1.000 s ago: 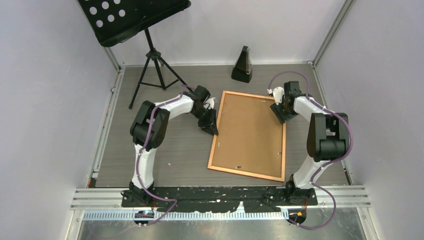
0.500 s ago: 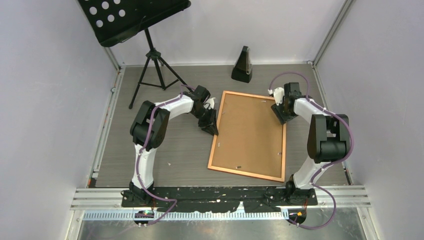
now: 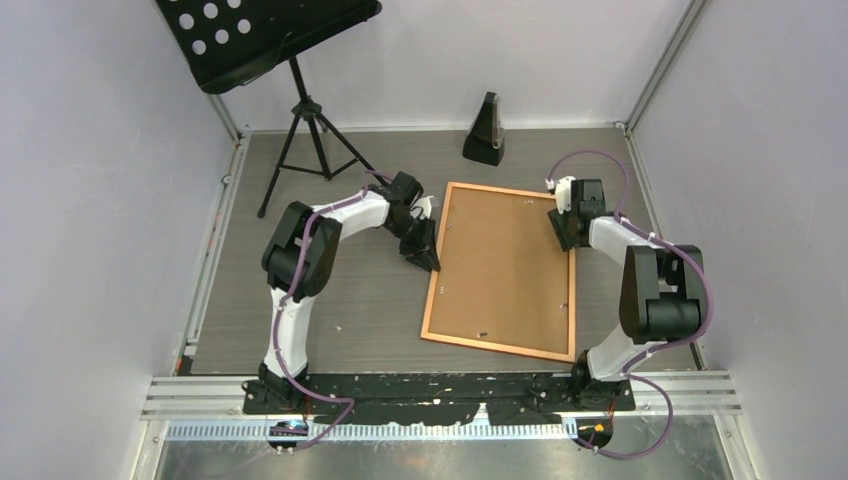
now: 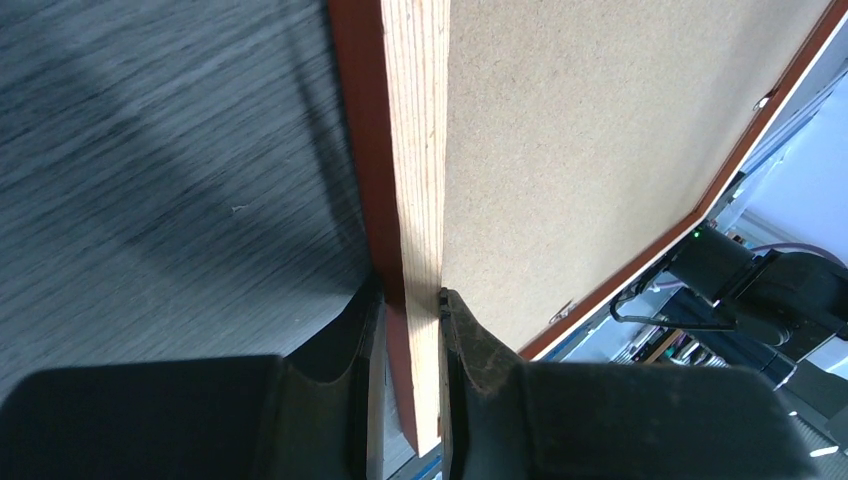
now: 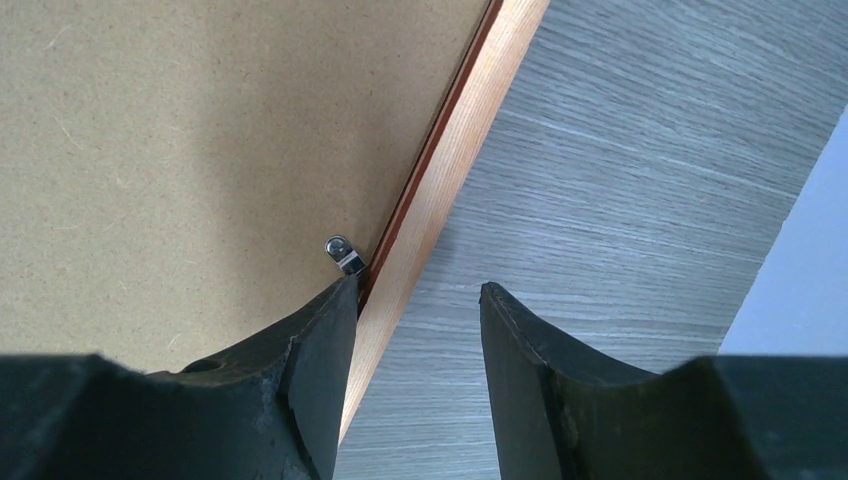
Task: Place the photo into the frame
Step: Install the photo frame at the center of the board.
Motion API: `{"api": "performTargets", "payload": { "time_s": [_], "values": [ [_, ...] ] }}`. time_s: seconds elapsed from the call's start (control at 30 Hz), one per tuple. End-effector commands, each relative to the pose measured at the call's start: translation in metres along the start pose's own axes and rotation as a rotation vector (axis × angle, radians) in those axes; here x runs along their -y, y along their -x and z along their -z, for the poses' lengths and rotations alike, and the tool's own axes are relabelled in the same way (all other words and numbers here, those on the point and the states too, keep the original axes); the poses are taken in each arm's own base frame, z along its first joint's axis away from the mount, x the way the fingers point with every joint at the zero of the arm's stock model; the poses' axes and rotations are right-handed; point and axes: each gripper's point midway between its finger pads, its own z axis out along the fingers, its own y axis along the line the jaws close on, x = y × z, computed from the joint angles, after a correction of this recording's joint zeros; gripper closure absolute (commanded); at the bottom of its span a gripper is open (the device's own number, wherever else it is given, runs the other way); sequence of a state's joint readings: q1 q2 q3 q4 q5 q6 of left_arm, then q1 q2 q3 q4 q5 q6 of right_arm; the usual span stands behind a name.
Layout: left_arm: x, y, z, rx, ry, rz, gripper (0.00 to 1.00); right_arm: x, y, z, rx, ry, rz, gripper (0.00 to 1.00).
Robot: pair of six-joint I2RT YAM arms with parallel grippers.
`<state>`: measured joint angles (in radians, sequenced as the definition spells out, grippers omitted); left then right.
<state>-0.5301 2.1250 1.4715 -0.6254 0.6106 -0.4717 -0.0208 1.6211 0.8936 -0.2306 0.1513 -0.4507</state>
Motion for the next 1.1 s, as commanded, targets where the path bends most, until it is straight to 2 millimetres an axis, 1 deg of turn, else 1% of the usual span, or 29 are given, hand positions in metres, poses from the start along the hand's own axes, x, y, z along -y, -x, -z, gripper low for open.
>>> {"api": "performTargets", "payload": {
  "time_s": [0.0, 0.03, 0.2, 0.4, 0.43, 0.47, 0.5, 0.53, 0.57, 0.6, 0.63, 0.67, 0.87, 1.07],
  "values": [
    [-0.017, -0.009, -0.010, -0.035, 0.046, 0.012, 1.00, 0.027, -0.007, -0.002, 0.007, -0.152, -0.051, 0.47],
    [-0.017, -0.009, -0.010, -0.034, 0.047, 0.011, 1.00, 0.027, -0.009, -0.001, 0.003, -0.163, -0.053, 0.47],
    [-0.018, -0.009, -0.012, -0.040, 0.041, 0.015, 1.00, 0.034, -0.006, 0.003, 0.033, -0.205, -0.065, 0.47],
    [-0.017, -0.010, -0.012, -0.042, 0.033, 0.016, 1.00, 0.034, -0.003, -0.001, 0.020, -0.196, -0.065, 0.47],
    [-0.017, -0.010, -0.012, -0.042, 0.032, 0.015, 1.00, 0.034, -0.002, -0.003, 0.013, -0.192, -0.067, 0.47],
    [-0.017, -0.010, -0.012, -0.043, 0.031, 0.016, 1.00, 0.037, 0.004, -0.003, 0.022, -0.192, -0.072, 0.47],
    [-0.016, -0.010, -0.012, -0.043, 0.029, 0.015, 1.00, 0.035, 0.003, -0.005, 0.007, -0.182, -0.075, 0.47],
    [-0.016, -0.011, -0.012, -0.044, 0.028, 0.014, 1.00, 0.036, 0.009, -0.004, 0.018, -0.178, -0.086, 0.47],
    [-0.016, -0.011, -0.013, -0.045, 0.027, 0.015, 1.00, 0.033, 0.008, -0.007, 0.004, -0.163, -0.087, 0.47],
    [-0.016, -0.011, -0.013, -0.046, 0.026, 0.015, 1.00, 0.035, 0.013, -0.007, 0.009, -0.161, -0.096, 0.47],
    [-0.016, -0.011, -0.012, -0.046, 0.024, 0.014, 1.00, 0.033, 0.012, -0.009, -0.004, -0.152, -0.097, 0.47],
    [-0.016, -0.012, -0.013, -0.048, 0.024, 0.016, 1.00, 0.034, 0.016, -0.010, -0.002, -0.152, -0.107, 0.47],
    [-0.015, -0.013, -0.014, -0.055, 0.017, 0.011, 1.00, 0.037, 0.026, -0.013, -0.004, -0.152, -0.138, 0.47],
    [-0.012, -0.020, -0.020, -0.078, 0.015, -0.011, 1.00, 0.035, 0.032, -0.017, -0.014, -0.131, -0.184, 0.47]
  ]
}}
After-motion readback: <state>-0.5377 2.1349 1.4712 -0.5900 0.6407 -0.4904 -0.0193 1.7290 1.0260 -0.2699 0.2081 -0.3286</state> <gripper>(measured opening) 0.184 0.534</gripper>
